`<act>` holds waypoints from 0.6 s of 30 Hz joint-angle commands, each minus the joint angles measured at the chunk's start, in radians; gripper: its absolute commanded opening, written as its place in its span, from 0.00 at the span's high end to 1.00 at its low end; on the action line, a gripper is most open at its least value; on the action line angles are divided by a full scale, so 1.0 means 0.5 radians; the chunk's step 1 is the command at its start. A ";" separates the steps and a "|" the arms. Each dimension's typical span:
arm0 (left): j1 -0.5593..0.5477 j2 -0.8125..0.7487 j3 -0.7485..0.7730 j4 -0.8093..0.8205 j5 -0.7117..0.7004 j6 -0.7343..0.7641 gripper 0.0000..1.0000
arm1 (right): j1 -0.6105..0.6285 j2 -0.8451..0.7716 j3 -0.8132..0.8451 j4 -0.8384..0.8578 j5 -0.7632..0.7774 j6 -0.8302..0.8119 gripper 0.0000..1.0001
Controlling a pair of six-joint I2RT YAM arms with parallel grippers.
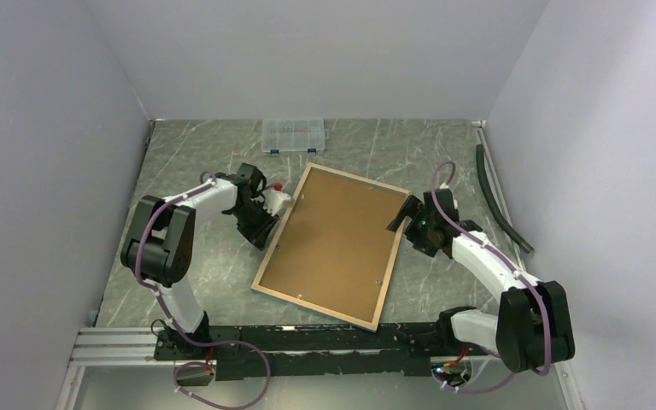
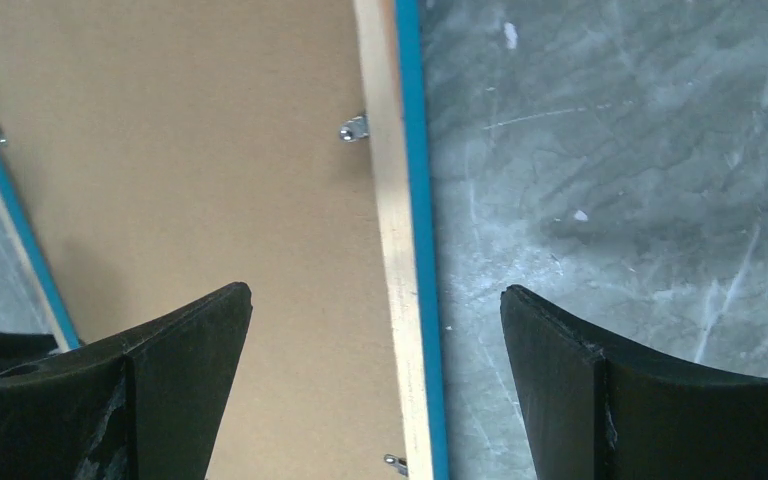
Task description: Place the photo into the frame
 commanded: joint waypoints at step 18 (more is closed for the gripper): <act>-0.741 -0.208 -0.326 0.026 0.000 -0.015 0.72 | 0.109 0.914 0.625 0.235 -0.411 -0.104 0.00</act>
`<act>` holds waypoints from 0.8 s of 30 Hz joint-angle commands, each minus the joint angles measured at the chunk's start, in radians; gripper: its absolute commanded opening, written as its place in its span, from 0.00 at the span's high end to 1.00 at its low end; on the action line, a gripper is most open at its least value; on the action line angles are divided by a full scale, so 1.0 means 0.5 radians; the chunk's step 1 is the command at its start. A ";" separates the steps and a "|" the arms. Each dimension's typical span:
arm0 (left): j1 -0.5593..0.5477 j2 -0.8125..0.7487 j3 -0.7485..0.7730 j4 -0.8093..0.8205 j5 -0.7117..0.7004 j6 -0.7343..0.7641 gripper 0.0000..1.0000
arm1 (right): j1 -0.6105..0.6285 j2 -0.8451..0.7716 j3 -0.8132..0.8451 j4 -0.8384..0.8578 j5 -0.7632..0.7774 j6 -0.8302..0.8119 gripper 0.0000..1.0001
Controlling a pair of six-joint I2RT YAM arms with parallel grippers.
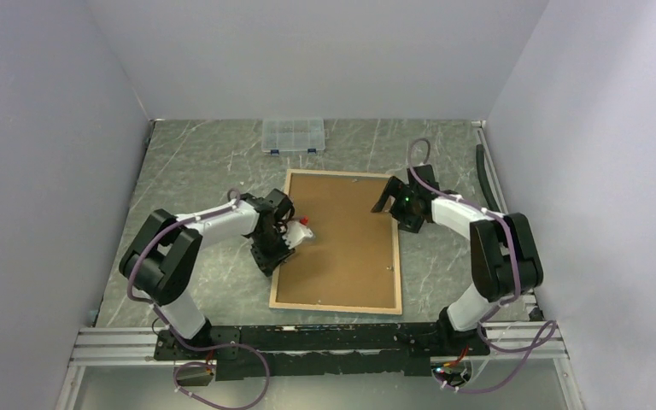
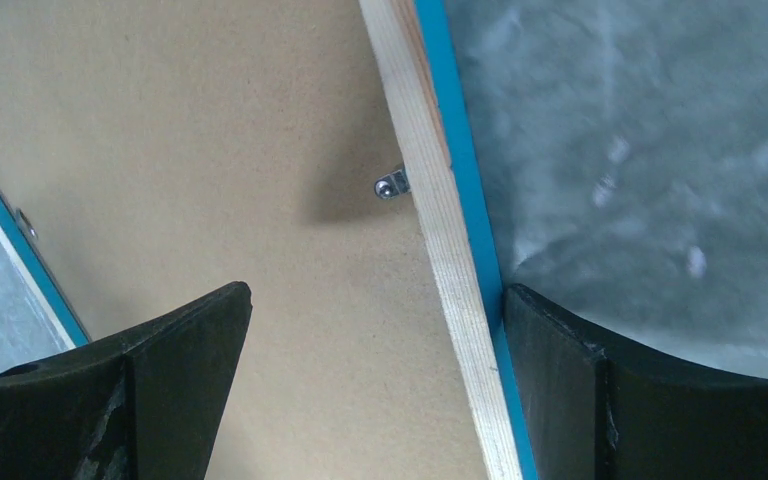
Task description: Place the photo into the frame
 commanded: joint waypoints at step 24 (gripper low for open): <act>-0.224 -0.194 0.200 -0.251 0.325 0.060 0.51 | 0.302 0.397 0.912 -0.398 0.022 -0.197 0.00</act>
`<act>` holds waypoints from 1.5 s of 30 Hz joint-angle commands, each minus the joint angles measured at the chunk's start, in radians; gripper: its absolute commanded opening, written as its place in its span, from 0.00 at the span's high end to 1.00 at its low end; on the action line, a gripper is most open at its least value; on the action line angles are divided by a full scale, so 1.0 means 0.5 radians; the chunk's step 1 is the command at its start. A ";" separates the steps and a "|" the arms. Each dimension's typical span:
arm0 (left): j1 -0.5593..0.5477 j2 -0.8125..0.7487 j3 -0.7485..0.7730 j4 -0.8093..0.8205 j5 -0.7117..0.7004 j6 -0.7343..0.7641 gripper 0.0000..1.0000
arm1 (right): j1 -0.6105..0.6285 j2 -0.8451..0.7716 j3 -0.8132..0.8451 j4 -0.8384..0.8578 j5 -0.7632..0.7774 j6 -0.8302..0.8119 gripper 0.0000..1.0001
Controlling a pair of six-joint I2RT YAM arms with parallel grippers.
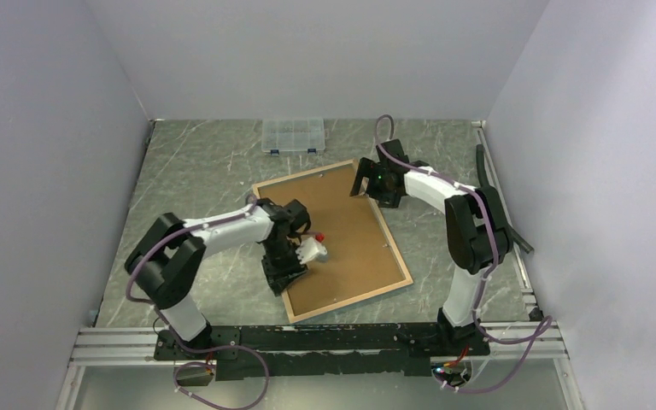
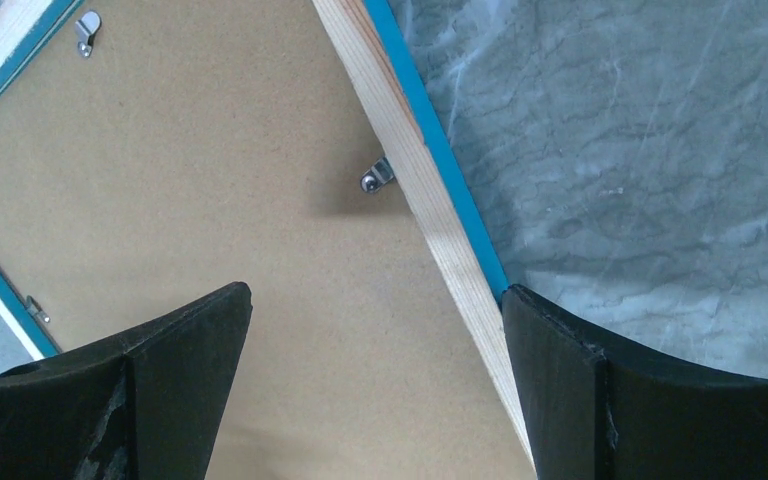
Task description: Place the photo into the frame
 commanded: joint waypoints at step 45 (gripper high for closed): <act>1.634 0.770 0.783 0.518 1.031 -0.701 0.73 | 0.709 0.732 0.721 0.768 -0.985 -0.084 0.20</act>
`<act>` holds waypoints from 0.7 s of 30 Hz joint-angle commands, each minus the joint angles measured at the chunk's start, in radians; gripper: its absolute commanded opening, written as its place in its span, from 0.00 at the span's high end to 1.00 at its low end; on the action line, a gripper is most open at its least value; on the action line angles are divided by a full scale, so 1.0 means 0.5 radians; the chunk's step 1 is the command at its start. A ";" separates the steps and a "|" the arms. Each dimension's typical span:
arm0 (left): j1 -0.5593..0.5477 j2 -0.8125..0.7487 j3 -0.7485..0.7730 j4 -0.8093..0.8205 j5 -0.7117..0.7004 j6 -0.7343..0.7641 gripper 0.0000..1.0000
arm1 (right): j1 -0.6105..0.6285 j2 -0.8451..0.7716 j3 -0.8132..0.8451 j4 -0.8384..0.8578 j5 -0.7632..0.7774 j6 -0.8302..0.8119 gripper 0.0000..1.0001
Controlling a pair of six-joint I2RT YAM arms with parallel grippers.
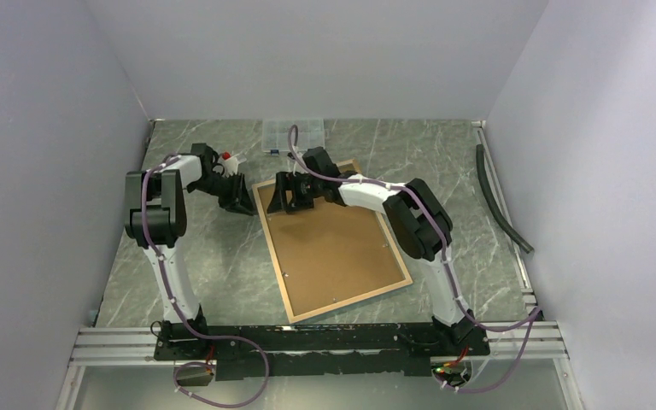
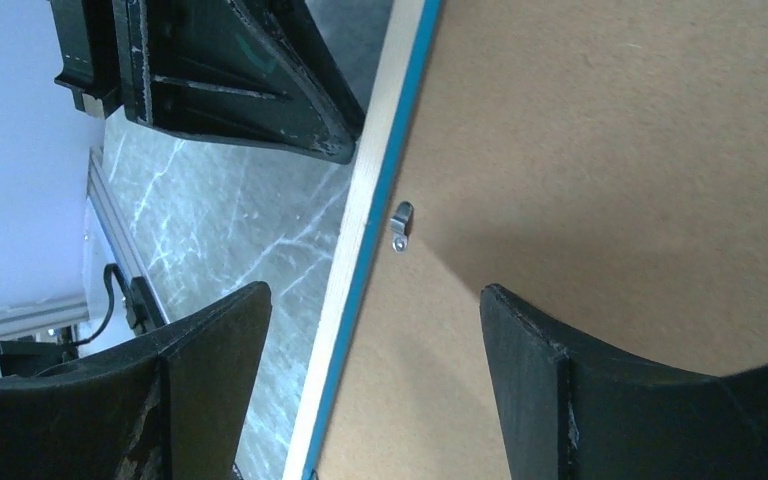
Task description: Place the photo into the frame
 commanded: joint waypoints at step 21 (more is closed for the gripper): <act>-0.043 0.145 0.150 0.016 0.042 -0.038 0.73 | 0.042 0.199 0.110 0.317 -0.119 0.211 0.24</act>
